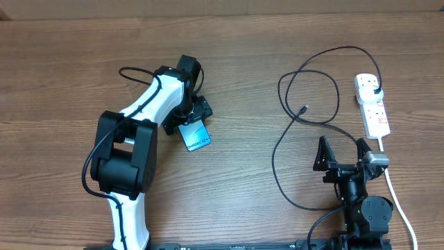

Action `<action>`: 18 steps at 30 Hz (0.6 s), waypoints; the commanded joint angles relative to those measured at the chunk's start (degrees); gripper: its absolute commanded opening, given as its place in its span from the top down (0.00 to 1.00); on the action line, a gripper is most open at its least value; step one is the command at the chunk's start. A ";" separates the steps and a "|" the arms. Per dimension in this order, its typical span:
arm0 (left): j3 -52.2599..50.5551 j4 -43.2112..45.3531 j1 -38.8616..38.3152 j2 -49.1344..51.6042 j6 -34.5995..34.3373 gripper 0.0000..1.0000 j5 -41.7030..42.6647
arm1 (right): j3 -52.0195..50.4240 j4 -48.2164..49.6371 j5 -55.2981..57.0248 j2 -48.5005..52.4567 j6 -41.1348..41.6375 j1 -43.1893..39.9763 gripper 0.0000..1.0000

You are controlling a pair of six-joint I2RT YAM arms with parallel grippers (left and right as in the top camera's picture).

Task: Plug charger to phone and switch on socket
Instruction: 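Close the left gripper on the smartphone's long edges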

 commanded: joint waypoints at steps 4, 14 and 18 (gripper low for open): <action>-1.92 0.22 -0.15 0.90 -0.59 0.00 5.55 | -0.61 0.39 -0.04 -0.55 -0.24 0.00 0.00; -1.92 -0.59 -0.15 0.90 -0.57 0.03 5.49 | -0.61 0.39 -0.04 -0.57 -0.24 0.00 0.00; -1.92 -0.59 -0.15 0.90 -0.57 0.04 5.46 | -0.61 0.39 -0.04 -0.57 -0.24 0.00 0.00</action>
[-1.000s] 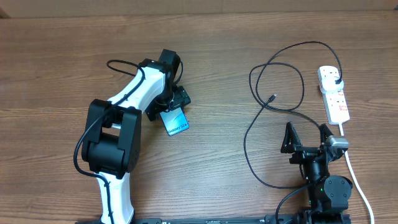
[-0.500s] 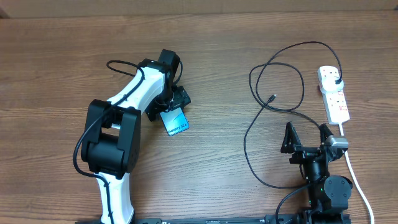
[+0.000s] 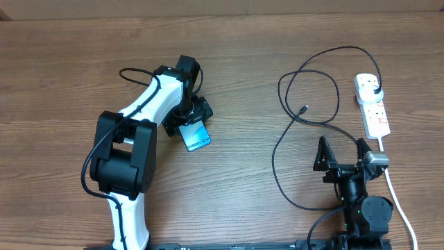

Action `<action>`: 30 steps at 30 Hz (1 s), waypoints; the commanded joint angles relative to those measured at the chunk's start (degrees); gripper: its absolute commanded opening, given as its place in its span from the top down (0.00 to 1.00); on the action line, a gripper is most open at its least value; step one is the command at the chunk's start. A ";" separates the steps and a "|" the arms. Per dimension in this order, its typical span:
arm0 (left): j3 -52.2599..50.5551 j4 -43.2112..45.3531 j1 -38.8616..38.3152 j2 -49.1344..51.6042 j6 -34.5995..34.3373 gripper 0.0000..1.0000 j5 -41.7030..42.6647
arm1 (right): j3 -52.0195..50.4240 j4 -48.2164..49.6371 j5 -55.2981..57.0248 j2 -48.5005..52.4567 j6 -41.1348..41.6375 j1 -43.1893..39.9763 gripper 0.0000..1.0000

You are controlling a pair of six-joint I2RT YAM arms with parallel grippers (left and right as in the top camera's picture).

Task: Plug charger to phone and switch on socket
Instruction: 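Close the left gripper on the smartphone's long edges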

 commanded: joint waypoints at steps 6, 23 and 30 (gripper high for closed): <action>-1.88 0.20 -0.20 1.01 -0.57 0.05 2.54 | -0.61 0.39 -0.02 -0.55 -0.26 0.02 0.00; -4.17 0.26 -0.24 1.03 -0.55 0.03 -0.22 | -0.61 0.39 -0.02 -0.57 -0.26 0.02 0.00; -4.66 -0.04 -0.55 1.01 -0.50 0.03 0.07 | -0.61 0.39 -0.02 -0.55 -0.26 0.02 0.00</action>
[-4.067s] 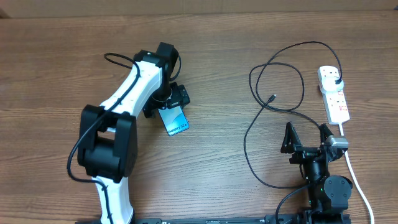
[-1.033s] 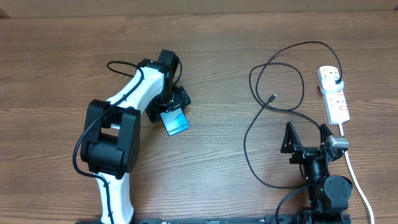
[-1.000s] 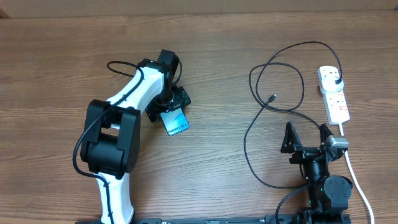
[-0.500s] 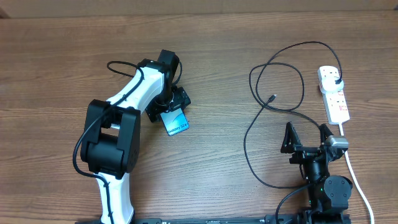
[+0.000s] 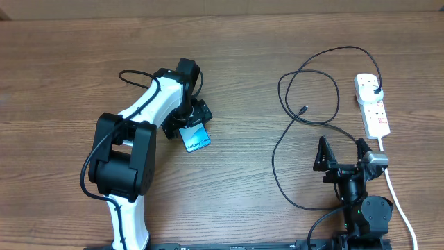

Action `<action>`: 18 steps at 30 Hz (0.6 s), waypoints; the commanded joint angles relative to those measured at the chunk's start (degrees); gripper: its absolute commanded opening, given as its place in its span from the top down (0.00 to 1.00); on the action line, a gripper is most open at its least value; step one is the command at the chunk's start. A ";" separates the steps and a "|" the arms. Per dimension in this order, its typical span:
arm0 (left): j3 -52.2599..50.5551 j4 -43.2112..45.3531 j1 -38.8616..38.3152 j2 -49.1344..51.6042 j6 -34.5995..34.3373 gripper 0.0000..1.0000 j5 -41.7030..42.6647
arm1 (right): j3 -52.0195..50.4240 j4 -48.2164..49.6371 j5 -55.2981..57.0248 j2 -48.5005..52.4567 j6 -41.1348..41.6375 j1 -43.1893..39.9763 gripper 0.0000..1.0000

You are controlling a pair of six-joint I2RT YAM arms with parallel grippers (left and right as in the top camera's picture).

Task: Plug charger to phone and switch on socket
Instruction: 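Close the left gripper on the smartphone's long edges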

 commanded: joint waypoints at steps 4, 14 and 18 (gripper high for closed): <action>-2.69 -0.13 -0.44 2.01 -0.33 0.07 1.36 | -0.61 0.42 -0.02 -0.55 -0.28 0.00 0.00; -2.69 -0.57 -0.44 1.99 0.83 0.20 2.21 | -0.61 0.42 -0.04 -0.57 -0.28 0.00 0.00; -2.67 -1.03 -0.42 1.99 0.98 0.23 2.21 | -0.61 0.42 -0.02 -0.55 -0.28 0.00 0.00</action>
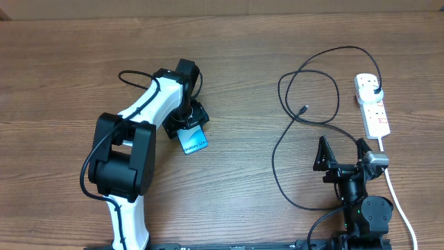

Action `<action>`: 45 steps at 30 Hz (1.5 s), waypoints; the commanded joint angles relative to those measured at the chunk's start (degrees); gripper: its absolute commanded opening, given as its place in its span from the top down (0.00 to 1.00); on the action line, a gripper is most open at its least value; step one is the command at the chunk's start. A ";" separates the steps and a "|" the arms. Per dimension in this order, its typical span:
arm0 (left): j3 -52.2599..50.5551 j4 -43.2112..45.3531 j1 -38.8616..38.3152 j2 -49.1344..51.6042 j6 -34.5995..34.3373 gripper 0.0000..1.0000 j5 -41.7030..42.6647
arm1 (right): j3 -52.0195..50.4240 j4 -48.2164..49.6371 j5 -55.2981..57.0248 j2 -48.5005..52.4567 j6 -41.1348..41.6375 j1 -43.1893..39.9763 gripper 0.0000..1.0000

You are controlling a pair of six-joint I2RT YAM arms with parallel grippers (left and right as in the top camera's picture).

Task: Plug charger to phone and switch on socket
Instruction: 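Close the left gripper on the smartphone's long edges, then lift the smartphone with the left gripper and tilt it upright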

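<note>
The phone (pixel 195 140), showing a blue face, lies left of the table's middle. My left gripper (pixel 188 126) comes down on its far end and looks shut on it, though the wrist hides the fingertips. The black charger cable (pixel 277 149) loops across the right half of the table, and its free connector (pixel 305 108) lies bare inside the loop. Its other end is plugged into the white socket strip (pixel 374 114) at the far right. My right gripper (pixel 341 151) rests near the front edge, open and holding nothing, below the cable.
The strip's white lead (pixel 399 201) runs down to the front right corner beside my right arm's base. My left arm (pixel 132 132) stretches from the front left toward the phone. The wooden table (pixel 62 83) lies bare at the left.
My left gripper and the phone have shifted slightly to the left and back together. The right arm, cable and socket strip have not moved.
At the oldest moment my left gripper stood on the phone's far end left of centre, and it stayed so through the following moments. By now gripper and phone together sit a little further left. The right arm stayed parked and open throughout.
</note>
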 commanded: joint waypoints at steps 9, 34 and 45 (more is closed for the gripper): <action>-2.38 -0.72 -0.42 2.10 0.87 0.25 2.16 | -0.61 0.37 -0.04 -0.57 -0.24 0.00 0.00; 4.85 -8.83 -0.42 1.97 4.37 0.30 4.79 | -0.61 0.37 -0.04 -0.57 -0.24 0.00 0.00; 10.49 -14.82 -0.42 1.92 8.83 0.30 10.60 | -0.61 0.37 -0.04 -0.57 -0.24 0.00 0.00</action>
